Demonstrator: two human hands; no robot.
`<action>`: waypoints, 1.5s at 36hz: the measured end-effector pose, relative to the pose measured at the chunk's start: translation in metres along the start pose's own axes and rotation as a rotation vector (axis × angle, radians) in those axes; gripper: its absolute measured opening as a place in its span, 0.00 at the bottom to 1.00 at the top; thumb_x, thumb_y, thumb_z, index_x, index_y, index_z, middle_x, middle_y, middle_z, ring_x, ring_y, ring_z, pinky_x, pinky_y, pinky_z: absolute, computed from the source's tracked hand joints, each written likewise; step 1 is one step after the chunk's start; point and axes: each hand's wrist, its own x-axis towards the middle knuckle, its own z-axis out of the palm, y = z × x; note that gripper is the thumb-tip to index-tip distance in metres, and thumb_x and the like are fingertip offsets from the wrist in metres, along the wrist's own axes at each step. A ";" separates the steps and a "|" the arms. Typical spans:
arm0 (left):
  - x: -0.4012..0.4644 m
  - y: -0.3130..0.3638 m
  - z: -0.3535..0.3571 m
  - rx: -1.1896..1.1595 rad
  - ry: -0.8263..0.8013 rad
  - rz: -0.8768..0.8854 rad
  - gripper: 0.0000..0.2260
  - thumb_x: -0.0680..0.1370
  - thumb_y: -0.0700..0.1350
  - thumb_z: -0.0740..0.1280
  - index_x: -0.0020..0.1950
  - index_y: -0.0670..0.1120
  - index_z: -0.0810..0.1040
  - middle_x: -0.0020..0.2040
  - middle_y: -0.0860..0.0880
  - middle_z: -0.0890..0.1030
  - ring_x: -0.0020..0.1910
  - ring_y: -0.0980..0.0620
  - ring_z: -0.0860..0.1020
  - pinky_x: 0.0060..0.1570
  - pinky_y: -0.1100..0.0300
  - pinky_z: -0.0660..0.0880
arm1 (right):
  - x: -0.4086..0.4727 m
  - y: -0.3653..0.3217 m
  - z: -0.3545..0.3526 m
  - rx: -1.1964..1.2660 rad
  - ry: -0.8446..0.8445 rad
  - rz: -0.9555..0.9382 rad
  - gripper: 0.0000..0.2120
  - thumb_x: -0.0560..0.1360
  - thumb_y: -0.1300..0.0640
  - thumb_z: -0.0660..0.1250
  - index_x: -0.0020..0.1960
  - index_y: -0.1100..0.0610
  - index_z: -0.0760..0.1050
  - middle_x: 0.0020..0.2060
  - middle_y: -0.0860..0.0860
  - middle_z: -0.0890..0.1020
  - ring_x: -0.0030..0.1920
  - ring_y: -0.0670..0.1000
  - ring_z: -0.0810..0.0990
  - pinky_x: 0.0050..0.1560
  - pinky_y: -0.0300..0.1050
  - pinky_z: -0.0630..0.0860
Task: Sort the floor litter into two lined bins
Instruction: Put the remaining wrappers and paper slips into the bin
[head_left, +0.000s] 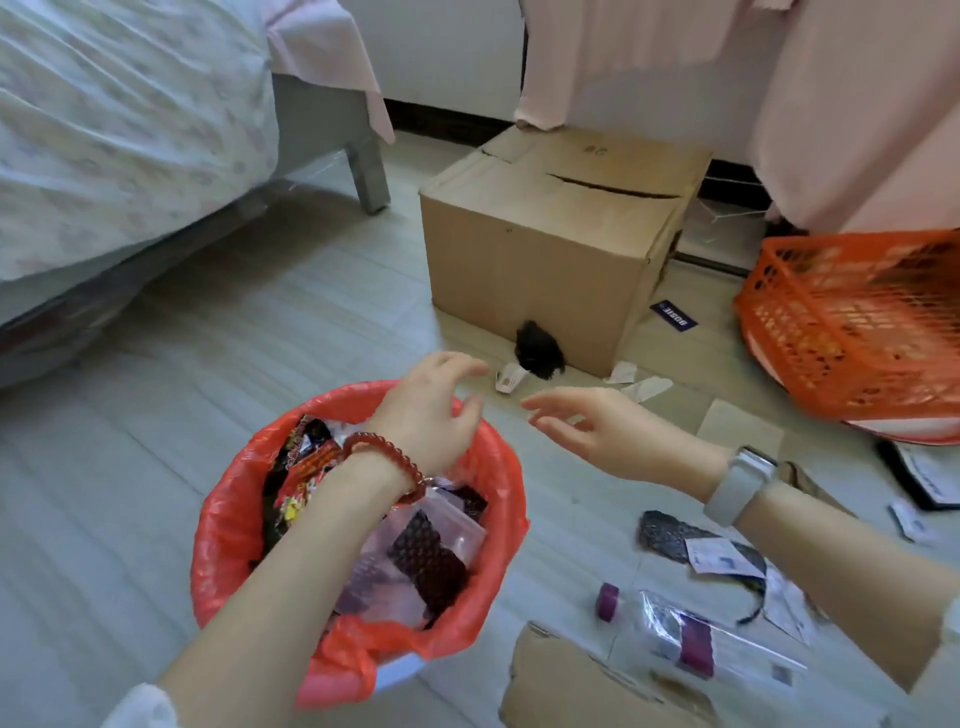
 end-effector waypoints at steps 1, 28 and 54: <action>0.007 0.013 0.012 -0.007 -0.022 0.031 0.15 0.76 0.40 0.62 0.63 0.45 0.74 0.63 0.47 0.74 0.64 0.49 0.71 0.65 0.59 0.64 | -0.008 0.013 -0.008 -0.002 0.009 0.036 0.14 0.79 0.55 0.60 0.63 0.54 0.73 0.53 0.49 0.81 0.55 0.47 0.78 0.56 0.39 0.72; 0.033 0.116 0.399 0.261 -0.720 -0.335 0.33 0.75 0.62 0.59 0.75 0.58 0.47 0.77 0.48 0.40 0.74 0.40 0.38 0.72 0.42 0.48 | -0.236 0.348 0.071 -0.318 0.613 0.503 0.04 0.69 0.59 0.65 0.43 0.58 0.73 0.38 0.56 0.76 0.39 0.58 0.73 0.34 0.49 0.71; 0.026 0.093 0.391 -0.026 -0.516 -0.185 0.13 0.74 0.30 0.56 0.45 0.48 0.68 0.39 0.50 0.71 0.39 0.45 0.69 0.32 0.58 0.63 | -0.214 0.328 0.117 -0.669 0.434 0.361 0.09 0.63 0.67 0.52 0.39 0.57 0.64 0.28 0.53 0.74 0.27 0.54 0.73 0.22 0.42 0.60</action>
